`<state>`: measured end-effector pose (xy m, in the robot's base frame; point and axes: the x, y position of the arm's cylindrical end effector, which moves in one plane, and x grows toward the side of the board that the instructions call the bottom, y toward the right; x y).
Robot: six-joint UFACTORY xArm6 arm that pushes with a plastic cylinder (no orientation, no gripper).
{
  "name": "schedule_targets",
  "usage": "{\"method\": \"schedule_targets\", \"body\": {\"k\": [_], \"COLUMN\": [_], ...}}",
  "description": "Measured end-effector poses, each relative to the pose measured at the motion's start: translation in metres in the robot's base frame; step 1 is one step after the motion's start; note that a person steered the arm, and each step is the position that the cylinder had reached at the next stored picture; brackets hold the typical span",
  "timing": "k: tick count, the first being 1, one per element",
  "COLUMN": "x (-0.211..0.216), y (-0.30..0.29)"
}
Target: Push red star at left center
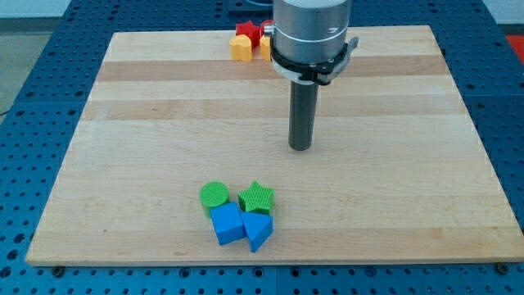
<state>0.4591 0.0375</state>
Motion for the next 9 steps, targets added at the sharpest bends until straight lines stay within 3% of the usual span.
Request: {"method": "schedule_targets", "body": {"k": [3, 4, 5, 7, 9], "x": [-0.001, -0.03, -0.086, -0.245, -0.268], "y": [-0.045, -0.002, 0.066, 0.109, 0.073]}}
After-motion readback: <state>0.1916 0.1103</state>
